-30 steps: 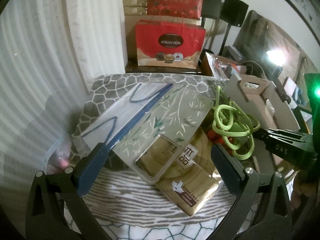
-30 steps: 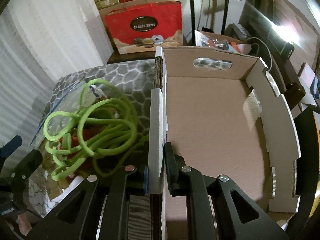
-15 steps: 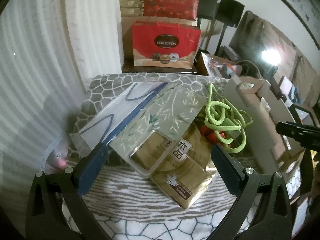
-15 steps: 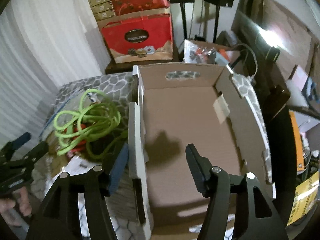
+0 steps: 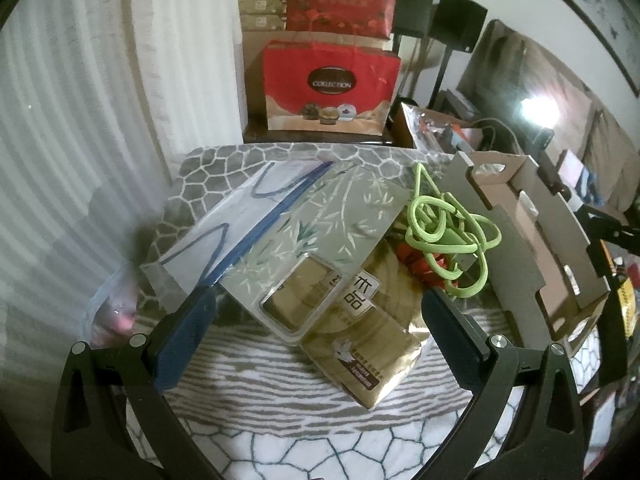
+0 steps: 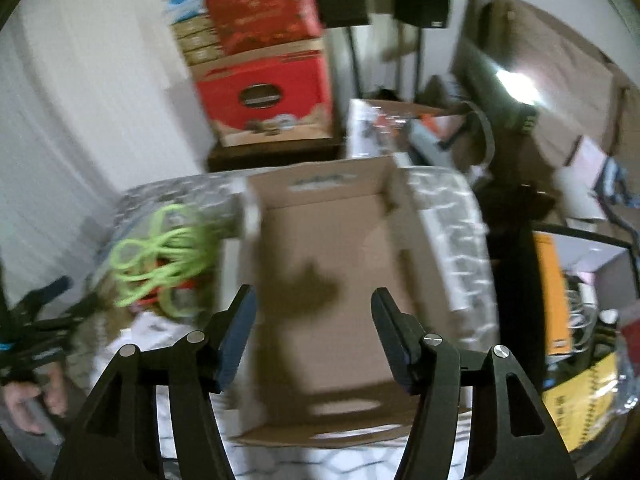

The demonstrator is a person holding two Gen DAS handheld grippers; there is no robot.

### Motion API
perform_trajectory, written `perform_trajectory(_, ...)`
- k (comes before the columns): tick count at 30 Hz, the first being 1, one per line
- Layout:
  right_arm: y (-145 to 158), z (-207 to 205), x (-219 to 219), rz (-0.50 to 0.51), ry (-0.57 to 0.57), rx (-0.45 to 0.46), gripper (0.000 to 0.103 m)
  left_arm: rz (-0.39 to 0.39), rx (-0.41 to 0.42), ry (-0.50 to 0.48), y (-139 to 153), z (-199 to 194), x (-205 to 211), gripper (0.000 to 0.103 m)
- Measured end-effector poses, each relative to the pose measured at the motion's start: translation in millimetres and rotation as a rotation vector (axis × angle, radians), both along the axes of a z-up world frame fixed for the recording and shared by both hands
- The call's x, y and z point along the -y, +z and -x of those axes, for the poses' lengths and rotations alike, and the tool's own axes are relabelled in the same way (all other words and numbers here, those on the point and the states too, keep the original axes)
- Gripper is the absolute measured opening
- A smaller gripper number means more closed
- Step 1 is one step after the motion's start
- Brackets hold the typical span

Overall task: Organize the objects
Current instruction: 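Drag the cardboard box by its wall next to the item pile with the right tool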

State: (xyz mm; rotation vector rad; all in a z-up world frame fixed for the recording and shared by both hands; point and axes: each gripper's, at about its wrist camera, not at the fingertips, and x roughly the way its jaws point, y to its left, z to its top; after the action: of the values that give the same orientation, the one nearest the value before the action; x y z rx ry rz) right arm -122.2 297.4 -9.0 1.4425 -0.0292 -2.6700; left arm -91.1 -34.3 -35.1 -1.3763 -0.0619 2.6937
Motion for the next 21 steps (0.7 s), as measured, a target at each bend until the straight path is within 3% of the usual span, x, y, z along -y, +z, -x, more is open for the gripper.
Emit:
perform_trajectory(6,-31,10,-51,-0.114,-0.111,0.053,0.061,-0.003,0.006,-0.001,-2,-2,5,0.103)
perform_trajectory(12,-65,10,-63,-0.097,-0.122,0.130,0.057,-0.004,0.017,-0.008,-5,-2,4,0.103)
perform_trajectory(15,-77,7,-58,-0.073,-0.091,0.164,0.036,-0.003,0.020,-0.015,-6,-2,4,0.103)
perform_trajectory(18,-79,-1,-48,-0.129,-0.072,0.154,0.028,-0.010,0.017,-0.030,-4,-1,6,0.103)
perform_trajectory(21,-77,-9,-39,-0.118,-0.037,0.149,0.015,-0.048,0.022,-0.053,-1,3,6,0.103)
